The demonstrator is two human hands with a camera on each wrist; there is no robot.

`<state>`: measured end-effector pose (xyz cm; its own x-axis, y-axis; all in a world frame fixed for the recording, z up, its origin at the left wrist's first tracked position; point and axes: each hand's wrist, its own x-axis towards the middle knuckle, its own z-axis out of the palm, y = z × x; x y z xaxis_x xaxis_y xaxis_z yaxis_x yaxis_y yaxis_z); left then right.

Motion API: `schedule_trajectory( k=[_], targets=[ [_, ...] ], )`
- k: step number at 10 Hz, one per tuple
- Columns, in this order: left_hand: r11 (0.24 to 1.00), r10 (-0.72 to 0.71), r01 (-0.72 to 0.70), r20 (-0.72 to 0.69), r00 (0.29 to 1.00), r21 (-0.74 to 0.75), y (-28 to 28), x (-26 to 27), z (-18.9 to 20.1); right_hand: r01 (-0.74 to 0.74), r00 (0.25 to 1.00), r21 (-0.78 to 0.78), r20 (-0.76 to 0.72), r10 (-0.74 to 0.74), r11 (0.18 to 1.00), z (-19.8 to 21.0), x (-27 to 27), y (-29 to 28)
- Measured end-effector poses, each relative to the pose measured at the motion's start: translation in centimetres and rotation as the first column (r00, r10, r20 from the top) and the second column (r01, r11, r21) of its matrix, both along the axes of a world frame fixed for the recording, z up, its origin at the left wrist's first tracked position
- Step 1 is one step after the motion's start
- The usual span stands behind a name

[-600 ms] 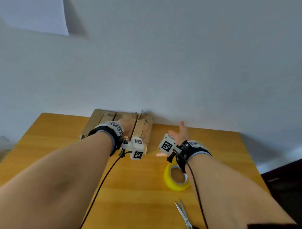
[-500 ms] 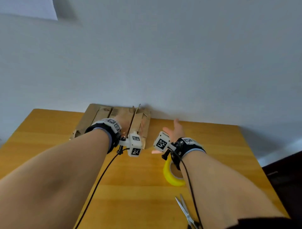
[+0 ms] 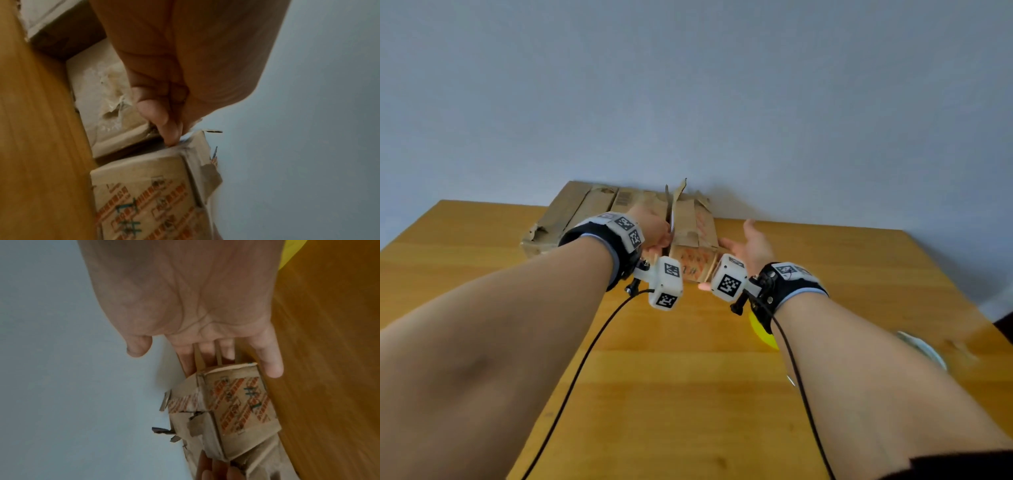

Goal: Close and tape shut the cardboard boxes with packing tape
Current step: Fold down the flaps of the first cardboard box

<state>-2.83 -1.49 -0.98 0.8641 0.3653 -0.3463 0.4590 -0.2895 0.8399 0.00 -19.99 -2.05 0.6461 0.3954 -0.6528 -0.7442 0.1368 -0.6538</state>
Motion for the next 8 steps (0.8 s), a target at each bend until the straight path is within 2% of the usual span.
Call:
schedule_trajectory(
  k=[1, 2, 3, 4, 5, 6, 7, 8],
  targets=[
    [0.995, -0.074, 0.072, 0.031, 0.997, 0.07, -1.8, -2.7, 0.4, -0.103, 0.992, -0.049, 0.072, 0.106, 0.994, -1.0, -1.3, -0.8],
    [0.993, -0.106, 0.1, 0.088, 0.99, 0.068, -3.0, -6.0, 0.0, -0.055, 0.994, -0.102, 0.092, 0.064, 0.993, -1.5, -4.0, -2.6],
    [0.994, -0.106, 0.105, 0.052, 0.993, 0.017, -3.3, -10.5, -0.8, -0.048, 0.982, -0.167, 0.172, 0.077, 0.985, -0.8, -8.3, -3.2],
    [0.994, -0.09, 0.089, -0.012, 0.996, -0.059, -3.3, -14.1, -1.8, -0.077, 0.981, -0.196, 0.161, 0.109, 0.978, -1.5, -10.5, -4.1],
    [0.99, -0.019, 0.028, 0.067, 0.998, -0.137, -3.4, -15.4, -3.1, -0.082, 0.974, -0.225, 0.19, 0.126, 0.971, -1.6, -11.6, -4.0],
    [0.977, 0.071, -0.025, 0.213, 0.974, -0.212, -3.6, -15.4, -4.2, -0.055, 0.972, -0.227, 0.21, 0.104, 0.972, -2.3, -12.1, -3.7],
    [0.955, 0.075, 0.016, 0.295, 0.953, -0.296, -3.4, -15.0, -4.7, -0.06, 0.974, -0.169, 0.205, 0.095, 0.984, -2.8, -11.7, -3.5],
    [0.919, -0.021, 0.152, 0.342, 0.939, -0.363, -3.1, -14.1, -5.4, -0.104, 0.971, -0.117, 0.205, 0.126, 0.988, -2.5, -10.9, -3.1]
  ],
)
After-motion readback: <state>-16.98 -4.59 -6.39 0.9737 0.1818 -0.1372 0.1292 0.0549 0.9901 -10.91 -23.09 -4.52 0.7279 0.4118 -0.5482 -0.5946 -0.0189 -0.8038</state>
